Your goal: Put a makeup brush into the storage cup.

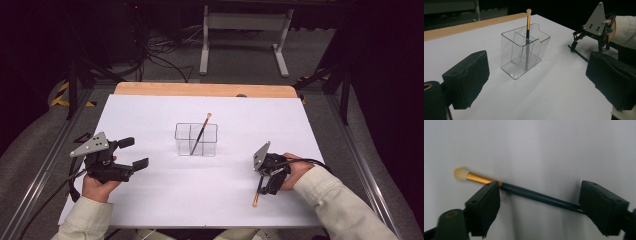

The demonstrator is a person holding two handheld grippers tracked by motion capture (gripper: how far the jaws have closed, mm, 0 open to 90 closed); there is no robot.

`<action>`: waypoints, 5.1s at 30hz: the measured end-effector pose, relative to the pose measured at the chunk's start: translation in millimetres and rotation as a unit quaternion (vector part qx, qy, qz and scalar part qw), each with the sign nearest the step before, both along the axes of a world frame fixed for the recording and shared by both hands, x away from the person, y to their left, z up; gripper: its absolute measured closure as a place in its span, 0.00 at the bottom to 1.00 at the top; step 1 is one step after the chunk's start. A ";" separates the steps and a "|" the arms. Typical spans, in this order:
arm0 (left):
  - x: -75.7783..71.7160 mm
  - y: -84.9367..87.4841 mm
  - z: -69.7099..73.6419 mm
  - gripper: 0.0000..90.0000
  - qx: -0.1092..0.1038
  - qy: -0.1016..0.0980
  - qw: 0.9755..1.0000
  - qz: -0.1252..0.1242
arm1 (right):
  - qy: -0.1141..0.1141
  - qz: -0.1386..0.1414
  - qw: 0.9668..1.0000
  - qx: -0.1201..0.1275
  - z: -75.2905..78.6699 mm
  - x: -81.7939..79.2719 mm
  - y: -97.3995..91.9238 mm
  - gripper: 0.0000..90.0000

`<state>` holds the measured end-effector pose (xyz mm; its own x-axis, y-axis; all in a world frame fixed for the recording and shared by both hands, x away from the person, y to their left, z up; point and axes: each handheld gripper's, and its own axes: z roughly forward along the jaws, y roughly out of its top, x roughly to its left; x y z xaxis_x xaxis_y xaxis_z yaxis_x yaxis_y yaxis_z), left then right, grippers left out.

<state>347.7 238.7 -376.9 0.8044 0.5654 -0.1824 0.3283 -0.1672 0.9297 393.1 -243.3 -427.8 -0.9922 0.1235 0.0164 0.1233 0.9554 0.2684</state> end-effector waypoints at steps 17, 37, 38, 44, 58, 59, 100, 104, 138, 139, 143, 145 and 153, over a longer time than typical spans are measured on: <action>0.4 0.6 0.1 0.06 0.002 -0.001 1.000 0.000 | -0.007 0.037 0.998 -0.045 8.5 -8.5 4.9 0.84; -0.1 1.8 0.7 0.07 0.001 -0.001 1.000 0.002 | -0.009 0.025 0.996 -0.090 10.8 -12.6 16.7 0.92; -0.1 1.9 0.7 0.07 0.001 -0.001 1.000 0.003 | -0.009 0.020 0.996 -0.085 12.3 -13.4 15.9 0.92; 0.2 1.3 0.6 0.07 0.001 -0.002 1.000 0.002 | -0.021 0.005 0.999 -0.046 26.3 -14.0 10.3 0.92; 0.7 1.3 0.2 0.06 -0.002 -0.005 1.000 0.005 | -0.057 -0.049 0.996 0.058 50.7 -11.2 3.0 0.92; 0.7 1.4 0.2 0.06 -0.002 -0.005 1.000 0.005 | -0.055 -0.050 0.995 0.061 51.5 -11.0 2.7 0.92; 1.2 2.9 -0.7 0.06 -0.007 -0.009 1.000 0.009 | -0.107 -0.133 0.929 0.328 92.3 -15.7 -16.4 0.92; 1.3 2.9 -0.8 0.06 -0.007 -0.009 1.000 0.008 | -0.116 -0.144 0.916 0.356 93.8 -15.2 -18.8 0.92; 1.3 2.1 -6.3 0.01 -0.031 -0.050 0.998 -0.004 | -0.175 -0.188 0.837 0.483 104.8 -10.6 -18.1 0.92; 1.2 2.1 -6.2 0.01 -0.030 -0.051 0.998 -0.004 | -0.175 -0.188 0.837 0.483 104.8 -10.6 -18.1 0.92; 0.8 3.3 -6.8 0.00 -0.039 -0.054 0.998 -0.010 | -0.177 -0.190 0.831 0.492 103.9 -8.4 -16.0 0.92; 0.8 3.6 -7.2 0.00 -0.041 -0.053 0.998 -0.010 | -0.181 -0.191 0.829 0.494 103.7 -7.8 -14.9 0.92; 1.3 5.1 -9.6 0.00 -0.045 -0.052 0.998 -0.004 | -0.178 -0.198 0.818 0.510 103.3 -2.0 -9.2 0.92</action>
